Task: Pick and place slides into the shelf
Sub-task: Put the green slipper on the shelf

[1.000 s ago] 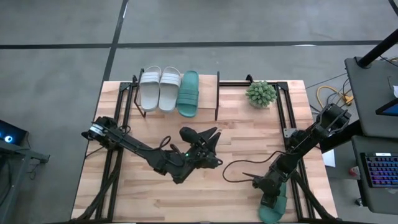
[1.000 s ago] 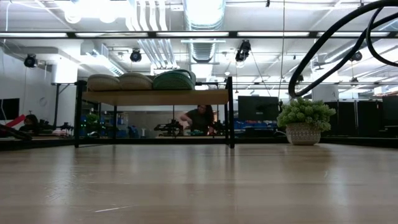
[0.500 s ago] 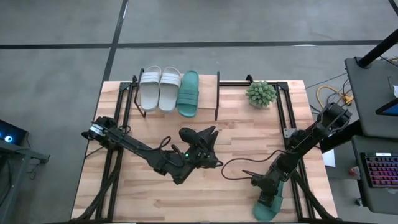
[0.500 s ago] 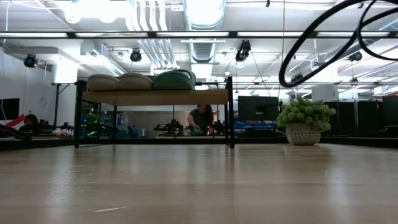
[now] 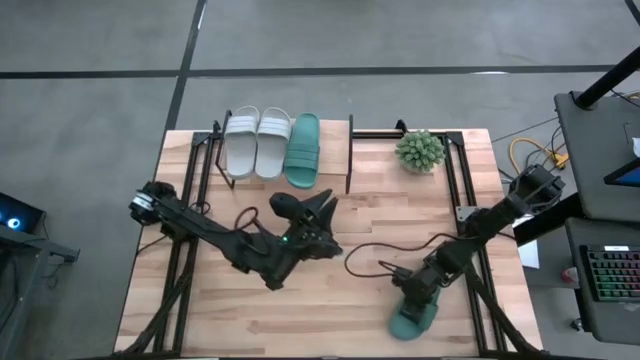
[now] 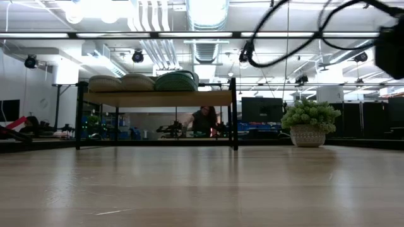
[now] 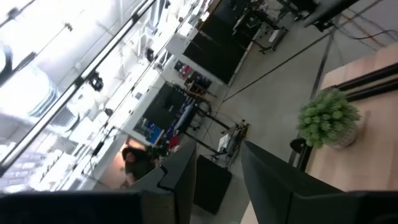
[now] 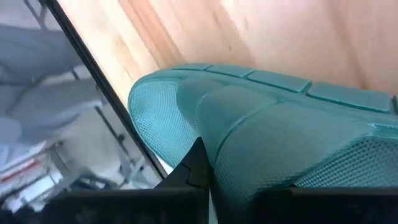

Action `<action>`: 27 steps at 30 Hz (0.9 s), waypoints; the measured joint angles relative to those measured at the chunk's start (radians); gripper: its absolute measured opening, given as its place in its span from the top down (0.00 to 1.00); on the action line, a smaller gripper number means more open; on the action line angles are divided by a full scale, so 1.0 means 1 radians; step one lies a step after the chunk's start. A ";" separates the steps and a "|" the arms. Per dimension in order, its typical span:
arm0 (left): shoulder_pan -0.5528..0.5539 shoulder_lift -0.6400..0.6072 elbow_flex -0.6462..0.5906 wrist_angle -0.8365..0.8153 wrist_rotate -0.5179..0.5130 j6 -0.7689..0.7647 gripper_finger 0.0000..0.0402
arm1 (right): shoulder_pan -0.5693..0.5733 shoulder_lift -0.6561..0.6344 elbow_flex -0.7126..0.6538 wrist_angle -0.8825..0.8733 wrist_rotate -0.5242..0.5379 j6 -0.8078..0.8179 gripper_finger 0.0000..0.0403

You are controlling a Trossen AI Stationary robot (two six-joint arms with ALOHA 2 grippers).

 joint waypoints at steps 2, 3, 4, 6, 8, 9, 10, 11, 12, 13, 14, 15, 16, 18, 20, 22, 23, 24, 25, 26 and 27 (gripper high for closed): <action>0.000 -0.023 -0.005 0.000 -0.011 -0.001 0.72 | -0.024 0.000 0.011 -0.005 0.027 -0.009 0.97; 0.000 -0.031 -0.005 0.002 -0.010 -0.001 0.72 | -0.036 0.000 0.015 -0.008 0.044 -0.014 0.97; 0.000 -0.040 -0.007 0.002 -0.010 -0.001 0.72 | -0.051 0.000 0.020 -0.009 0.053 -0.022 0.97; 0.000 -0.056 -0.018 0.000 -0.010 -0.002 0.72 | -0.080 0.000 0.034 -0.014 0.068 -0.045 0.97; 0.000 -0.073 -0.036 0.001 -0.010 -0.003 0.72 | -0.112 0.000 0.048 -0.014 0.074 -0.076 0.97; 0.000 -0.085 -0.050 -0.001 -0.010 -0.003 0.72 | -0.128 -0.001 0.054 -0.015 0.079 -0.089 0.97; 0.000 -0.096 -0.064 -0.003 -0.011 -0.003 0.72 | -0.144 -0.001 0.061 -0.016 0.087 -0.100 0.97; 0.000 -0.102 -0.074 0.001 -0.013 -0.003 0.72 | -0.161 -0.001 0.067 -0.016 0.094 -0.111 0.97; 0.000 -0.111 -0.085 0.001 -0.014 -0.003 0.72 | -0.178 -0.001 0.074 -0.016 0.096 -0.124 0.97; -0.002 -0.118 -0.095 -0.001 -0.016 -0.004 0.72 | -0.195 -0.001 0.082 -0.018 0.097 -0.138 0.97; -0.005 -0.124 -0.104 -0.002 -0.016 -0.004 0.72 | -0.211 -0.002 0.089 -0.020 0.101 -0.153 0.97; -0.008 -0.130 -0.112 -0.003 -0.017 -0.004 0.72 | -0.228 -0.002 0.097 -0.026 0.108 -0.168 0.97; -0.009 -0.139 -0.119 -0.003 -0.017 -0.004 0.72 | -0.245 -0.004 0.107 -0.036 0.118 -0.179 0.97; -0.014 -0.157 -0.131 0.000 -0.017 -0.004 0.72 | -0.281 -0.009 0.127 -0.060 0.129 -0.207 0.97; -0.017 -0.175 -0.144 0.001 -0.017 -0.005 0.72 | -0.315 -0.021 0.150 -0.075 0.159 -0.231 0.97; -0.017 -0.180 -0.149 0.001 -0.017 -0.006 0.72 | -0.346 -0.040 0.171 -0.076 0.200 -0.243 0.97; -0.017 -0.182 -0.150 0.000 -0.017 -0.006 0.72 | -0.361 -0.049 0.183 -0.078 0.228 -0.246 0.97; -0.017 -0.182 -0.151 0.000 -0.016 -0.006 0.72 | -0.373 -0.060 0.197 -0.078 0.257 -0.251 0.97; -0.017 -0.183 -0.151 0.001 -0.016 -0.006 0.72 | -0.384 -0.072 0.212 -0.076 0.288 -0.258 0.97; -0.017 -0.184 -0.151 0.002 -0.016 -0.006 0.72 | -0.394 -0.082 0.227 -0.076 0.319 -0.267 0.97; -0.017 -0.184 -0.150 0.003 -0.016 -0.006 0.72 | -0.404 -0.095 0.243 -0.076 0.347 -0.277 0.97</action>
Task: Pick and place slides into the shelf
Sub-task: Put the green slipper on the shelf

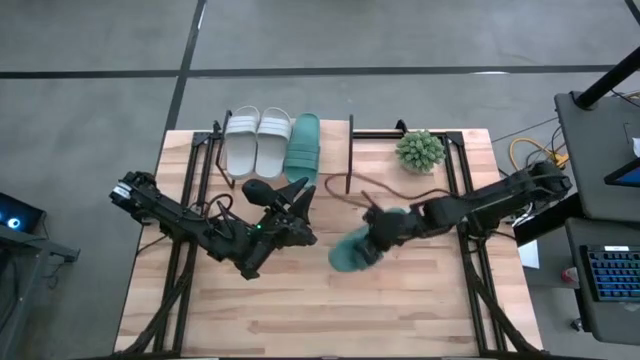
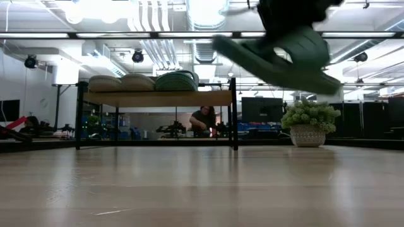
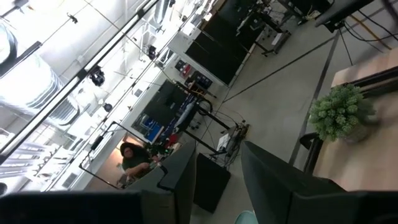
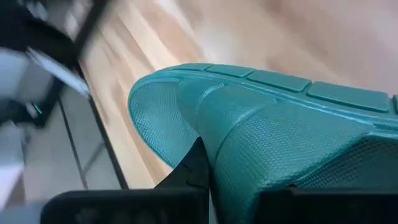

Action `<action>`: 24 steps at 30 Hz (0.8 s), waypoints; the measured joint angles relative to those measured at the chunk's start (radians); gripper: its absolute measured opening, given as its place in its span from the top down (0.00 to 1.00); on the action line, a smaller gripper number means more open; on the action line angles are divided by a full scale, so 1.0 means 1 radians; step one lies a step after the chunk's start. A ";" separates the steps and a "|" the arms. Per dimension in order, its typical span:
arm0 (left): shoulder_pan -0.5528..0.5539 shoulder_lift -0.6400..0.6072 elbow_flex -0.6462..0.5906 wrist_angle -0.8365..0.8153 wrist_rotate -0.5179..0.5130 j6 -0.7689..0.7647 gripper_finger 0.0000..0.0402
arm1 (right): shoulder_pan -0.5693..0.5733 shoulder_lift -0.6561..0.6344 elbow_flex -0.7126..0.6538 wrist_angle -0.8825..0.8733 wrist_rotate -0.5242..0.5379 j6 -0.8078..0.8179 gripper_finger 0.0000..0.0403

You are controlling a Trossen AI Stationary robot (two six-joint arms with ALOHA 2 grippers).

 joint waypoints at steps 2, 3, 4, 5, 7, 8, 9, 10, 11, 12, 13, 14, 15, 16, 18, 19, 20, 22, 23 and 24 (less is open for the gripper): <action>0.000 0.000 0.000 -0.001 0.003 0.001 0.72 | -0.014 -0.023 0.031 0.000 0.048 -0.019 0.97; 0.000 0.001 0.000 -0.003 0.005 0.001 0.72 | -0.021 -0.033 0.046 -0.003 0.068 -0.026 0.97; 0.000 0.002 0.000 -0.003 0.005 0.001 0.72 | -0.026 -0.042 0.061 -0.016 0.088 -0.029 0.97; 0.000 0.003 0.000 -0.002 0.005 0.002 0.72 | -0.031 -0.052 0.074 -0.035 0.109 -0.030 0.97; 0.000 0.003 0.000 -0.002 0.006 0.002 0.72 | -0.038 -0.067 0.103 -0.080 0.154 -0.032 0.97; 0.000 0.003 0.000 -0.002 0.006 0.002 0.72 | -0.039 -0.073 0.117 -0.100 0.178 -0.036 0.97; 0.000 0.003 0.000 -0.002 0.006 0.002 0.72 | -0.040 -0.079 0.128 -0.112 0.202 -0.046 0.97; 0.000 0.002 0.000 -0.002 0.006 0.002 0.72 | -0.042 -0.084 0.138 -0.119 0.226 -0.055 0.97; 0.000 0.002 0.000 -0.002 0.006 0.002 0.72 | -0.045 -0.087 0.147 -0.121 0.248 -0.056 0.97; 0.000 0.002 0.000 -0.002 0.006 0.002 0.72 | -0.047 -0.090 0.154 -0.120 0.270 -0.055 0.97; 0.000 0.002 0.000 -0.002 0.006 0.002 0.72 | -0.051 -0.090 0.162 -0.121 0.289 -0.051 0.97; 0.000 0.002 0.000 -0.002 0.006 0.002 0.72 | -0.052 -0.090 0.168 -0.121 0.312 -0.047 0.97; 0.000 0.002 0.000 -0.002 0.006 0.002 0.72 | -0.054 -0.089 0.176 -0.122 0.338 -0.043 0.97; 0.000 0.002 0.000 -0.002 0.006 0.002 0.72 | -0.056 -0.084 0.183 -0.118 0.366 -0.038 0.97; 0.000 0.002 0.000 -0.002 0.006 0.002 0.72 | -0.059 -0.078 0.201 -0.109 0.416 -0.031 0.97; 0.000 0.002 0.000 -0.002 0.006 0.002 0.72 | -0.063 -0.073 0.210 -0.110 0.440 -0.029 0.97; 0.000 0.002 0.000 -0.002 0.007 0.002 0.72 | -0.065 -0.068 0.220 -0.110 0.459 -0.029 0.97; 0.000 0.002 0.000 -0.002 0.007 0.002 0.72 | -0.072 -0.060 0.241 -0.106 0.490 -0.030 0.97; 0.000 0.002 0.000 -0.002 0.007 0.002 0.72 | -0.076 -0.058 0.249 -0.106 0.502 -0.030 0.97; 0.000 0.002 0.000 -0.002 0.007 0.002 0.72 | -0.079 -0.055 0.258 -0.104 0.516 -0.030 0.97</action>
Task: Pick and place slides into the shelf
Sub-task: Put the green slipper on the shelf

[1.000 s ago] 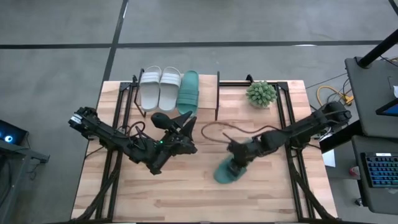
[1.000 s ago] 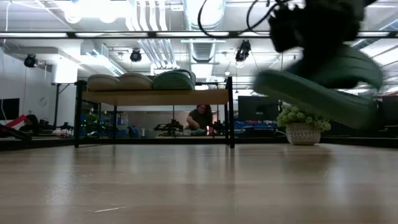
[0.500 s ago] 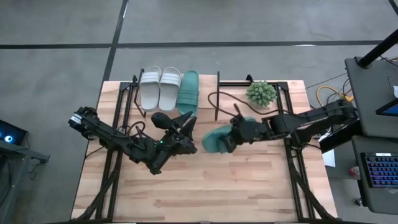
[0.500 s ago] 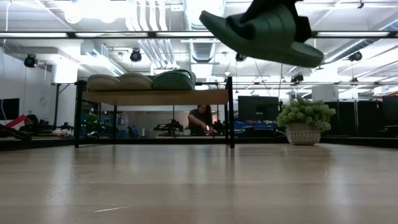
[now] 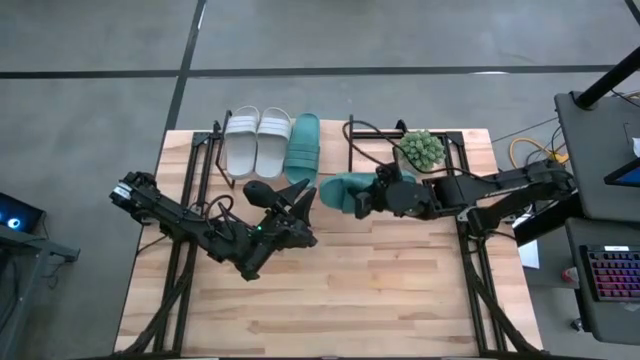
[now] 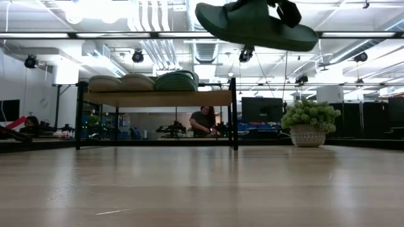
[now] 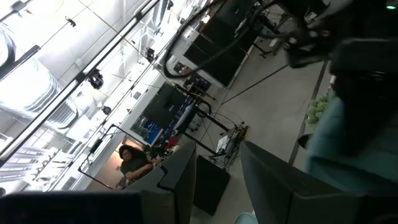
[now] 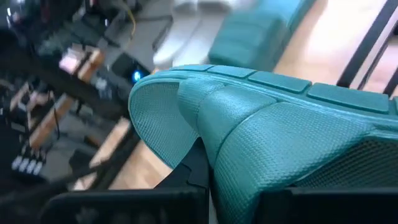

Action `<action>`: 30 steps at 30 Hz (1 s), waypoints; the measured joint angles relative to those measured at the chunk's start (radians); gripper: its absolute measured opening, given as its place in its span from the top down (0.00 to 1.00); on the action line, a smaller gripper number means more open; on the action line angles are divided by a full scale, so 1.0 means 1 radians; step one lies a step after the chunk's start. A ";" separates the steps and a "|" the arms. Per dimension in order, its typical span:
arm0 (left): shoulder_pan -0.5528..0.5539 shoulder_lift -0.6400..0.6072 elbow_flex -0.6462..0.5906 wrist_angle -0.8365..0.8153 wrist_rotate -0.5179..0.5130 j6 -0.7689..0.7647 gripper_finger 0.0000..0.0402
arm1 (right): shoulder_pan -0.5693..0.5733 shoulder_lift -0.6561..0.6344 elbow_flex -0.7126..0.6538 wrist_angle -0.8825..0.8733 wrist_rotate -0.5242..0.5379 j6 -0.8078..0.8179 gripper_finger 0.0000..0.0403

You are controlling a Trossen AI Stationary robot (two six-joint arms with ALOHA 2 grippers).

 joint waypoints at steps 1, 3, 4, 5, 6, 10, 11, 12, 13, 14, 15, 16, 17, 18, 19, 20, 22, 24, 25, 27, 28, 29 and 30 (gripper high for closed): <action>0.000 0.000 0.000 0.000 0.000 0.000 0.72 | -0.003 0.002 0.009 0.011 0.019 0.000 0.97; 0.000 0.000 0.000 0.000 0.000 0.000 0.72 | -0.007 0.003 0.026 0.020 0.056 0.000 0.97; 0.000 0.000 0.000 0.000 0.000 0.000 0.72 | -0.010 0.003 0.036 0.018 0.081 0.000 0.97; 0.000 0.000 0.000 0.000 0.000 0.000 0.72 | -0.013 0.003 0.046 0.018 0.103 0.001 0.97; 0.000 0.000 0.000 0.000 0.001 0.000 0.72 | -0.016 0.003 0.056 0.020 0.125 0.001 0.97; 0.000 0.000 0.000 0.000 0.001 0.000 0.72 | -0.036 0.003 0.094 0.019 0.210 0.051 0.97; 0.000 0.000 0.000 0.000 0.001 0.000 0.72 | -0.044 0.003 0.103 0.019 0.227 0.072 0.97; 0.000 0.000 0.000 0.000 0.001 0.000 0.72 | -0.051 0.003 0.111 0.020 0.242 0.093 0.97; 0.000 0.000 0.000 0.000 0.002 0.000 0.72 | -0.060 0.003 0.119 0.021 0.253 0.112 0.97; 0.000 0.000 0.000 0.000 0.001 0.000 0.72 | -0.067 0.003 0.126 0.021 0.263 0.131 0.97; 0.000 0.000 0.000 0.000 0.001 0.000 0.72 | -0.073 0.003 0.133 0.021 0.274 0.151 0.97; 0.000 0.000 0.000 0.000 0.001 0.000 0.72 | -0.080 0.003 0.138 0.027 0.285 0.174 0.97; 0.000 0.000 0.000 0.000 0.001 0.000 0.72 | -0.088 0.003 0.141 0.040 0.296 0.192 0.97; 0.000 0.000 0.000 0.000 0.001 0.000 0.72 | -0.095 0.003 0.145 0.059 0.306 0.205 0.97; 0.000 0.000 0.000 0.000 0.001 0.000 0.72 | -0.103 0.003 0.147 0.083 0.310 0.208 0.97; 0.000 0.000 0.000 0.000 0.001 0.000 0.72 | -0.111 0.003 0.148 0.111 0.310 0.207 0.97; 0.000 0.000 0.000 0.000 0.002 0.000 0.72 | -0.127 0.003 0.147 0.175 0.310 0.207 0.97; 0.000 0.000 -0.001 0.000 0.002 0.000 0.72 | -0.143 0.004 0.145 0.229 0.310 0.218 0.97; 0.000 -0.001 -0.003 0.000 0.002 0.000 0.72 | -0.151 0.008 0.144 0.250 0.312 0.219 0.97; 0.000 -0.001 -0.012 0.000 0.004 0.000 0.72 | -0.165 0.011 0.143 0.287 0.312 0.235 0.97; 0.000 -0.001 -0.020 0.000 0.004 0.000 0.72 | -0.171 0.012 0.142 0.292 0.312 0.258 0.97; 0.000 -0.001 -0.030 0.001 0.005 0.001 0.72 | -0.176 0.016 0.142 0.299 0.312 0.280 0.97; 0.000 -0.001 -0.042 0.000 0.006 0.004 0.72 | -0.180 0.020 0.143 0.309 0.312 0.301 0.97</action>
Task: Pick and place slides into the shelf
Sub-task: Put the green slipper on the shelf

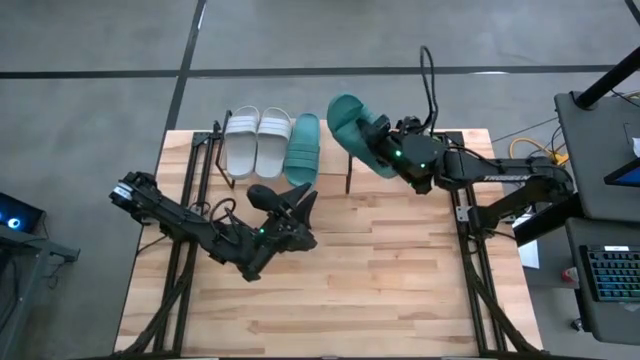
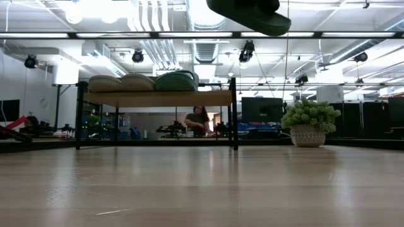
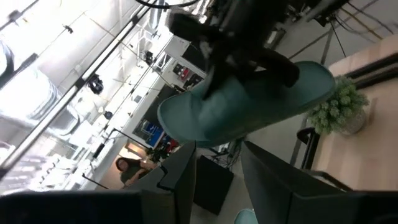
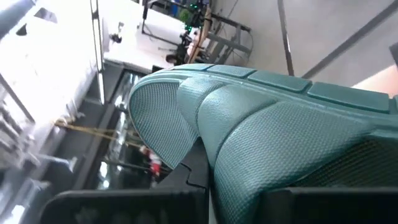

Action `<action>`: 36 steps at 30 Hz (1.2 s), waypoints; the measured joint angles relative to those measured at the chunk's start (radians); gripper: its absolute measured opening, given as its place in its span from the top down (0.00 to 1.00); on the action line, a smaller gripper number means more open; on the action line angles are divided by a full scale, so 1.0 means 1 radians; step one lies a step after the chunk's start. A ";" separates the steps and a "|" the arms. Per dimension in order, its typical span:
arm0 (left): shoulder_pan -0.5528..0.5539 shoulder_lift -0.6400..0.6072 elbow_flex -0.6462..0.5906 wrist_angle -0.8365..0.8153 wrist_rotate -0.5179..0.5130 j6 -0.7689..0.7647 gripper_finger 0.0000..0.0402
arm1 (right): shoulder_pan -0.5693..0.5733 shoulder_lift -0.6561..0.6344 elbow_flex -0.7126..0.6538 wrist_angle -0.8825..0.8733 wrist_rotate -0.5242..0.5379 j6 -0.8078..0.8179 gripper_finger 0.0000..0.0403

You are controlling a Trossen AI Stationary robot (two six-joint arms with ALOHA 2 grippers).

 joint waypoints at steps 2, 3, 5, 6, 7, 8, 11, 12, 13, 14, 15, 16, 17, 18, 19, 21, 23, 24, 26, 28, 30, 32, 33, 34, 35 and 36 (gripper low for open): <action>0.000 0.000 -0.026 -0.001 0.005 0.014 0.72 | -0.008 0.006 0.000 -0.004 -0.005 0.043 0.97; 0.000 0.000 -0.038 -0.004 0.009 0.023 0.72 | -0.010 0.013 0.000 -0.003 -0.009 0.077 0.97; -0.001 0.000 -0.060 -0.024 0.020 0.030 0.72 | -0.010 0.024 0.000 -0.008 -0.012 0.159 0.97; -0.001 0.000 -0.074 -0.025 0.022 0.034 0.72 | -0.010 0.029 0.000 -0.008 -0.012 0.197 0.97; -0.001 0.000 -0.087 -0.026 0.023 0.043 0.72 | -0.010 0.037 0.000 -0.008 -0.012 0.237 0.97; -0.002 0.000 -0.098 -0.027 0.025 0.052 0.72 | -0.010 0.044 0.001 -0.008 -0.012 0.275 0.97; -0.002 0.000 -0.120 -0.026 0.051 0.071 0.72 | -0.010 0.066 0.010 -0.007 -0.017 0.379 0.97; -0.002 0.000 -0.127 -0.025 0.063 0.084 0.72 | -0.010 0.072 0.014 -0.008 -0.018 0.409 0.97; -0.002 0.000 -0.133 -0.024 0.079 0.102 0.72 | -0.010 0.078 0.020 -0.008 -0.019 0.443 0.97; -0.001 0.000 -0.141 -0.024 0.097 0.116 0.72 | -0.010 0.083 0.027 -0.003 -0.019 0.479 0.97; -0.001 0.000 -0.148 -0.025 0.111 0.128 0.72 | -0.010 0.088 0.036 0.002 -0.019 0.508 0.97; 0.000 0.000 -0.155 -0.025 0.126 0.133 0.72 | -0.011 0.092 0.046 0.004 -0.021 0.521 0.97; 0.000 0.000 -0.159 -0.025 0.133 0.134 0.72 | -0.014 0.094 0.056 0.004 -0.026 0.521 0.97; 0.000 0.000 -0.161 -0.024 0.141 0.134 0.72 | -0.017 0.099 0.068 0.007 -0.032 0.514 0.97; 0.000 0.000 -0.164 -0.022 0.150 0.132 0.72 | -0.021 0.104 0.080 0.021 -0.040 0.507 0.97; 0.000 0.000 -0.170 -0.022 0.168 0.133 0.72 | -0.029 0.113 0.108 0.048 -0.053 0.500 0.97; 0.000 0.000 -0.172 -0.025 0.195 0.134 0.72 | -0.040 0.126 0.147 0.073 -0.062 0.470 0.97; 0.002 0.000 -0.172 -0.024 0.214 0.137 0.72 | -0.047 0.129 0.167 0.073 -0.077 0.445 0.97; 0.007 0.000 -0.172 -0.019 0.249 0.155 0.72 | -0.062 0.140 0.203 0.072 -0.104 0.407 0.97; 0.017 0.000 -0.172 -0.016 0.271 0.170 0.72 | -0.071 0.152 0.232 0.070 -0.124 0.392 0.97; 0.030 0.000 -0.172 -0.014 0.277 0.172 0.72 | -0.074 0.166 0.260 0.070 -0.126 0.358 0.97; 0.042 0.000 -0.172 -0.011 0.283 0.175 0.72 | -0.078 0.177 0.283 0.065 -0.136 0.347 0.97; 0.047 0.000 -0.171 -0.009 0.286 0.184 0.72 | -0.078 0.185 0.295 0.067 -0.142 0.347 0.97; 0.052 0.000 -0.170 -0.007 0.290 0.196 0.72 | -0.078 0.192 0.307 0.070 -0.143 0.347 0.97; 0.057 0.000 -0.167 0.008 0.298 0.214 0.72 | -0.077 0.199 0.316 0.068 -0.143 0.353 0.97; 0.061 0.000 -0.167 0.032 0.309 0.237 0.72 | -0.077 0.211 0.329 0.067 -0.143 0.361 0.97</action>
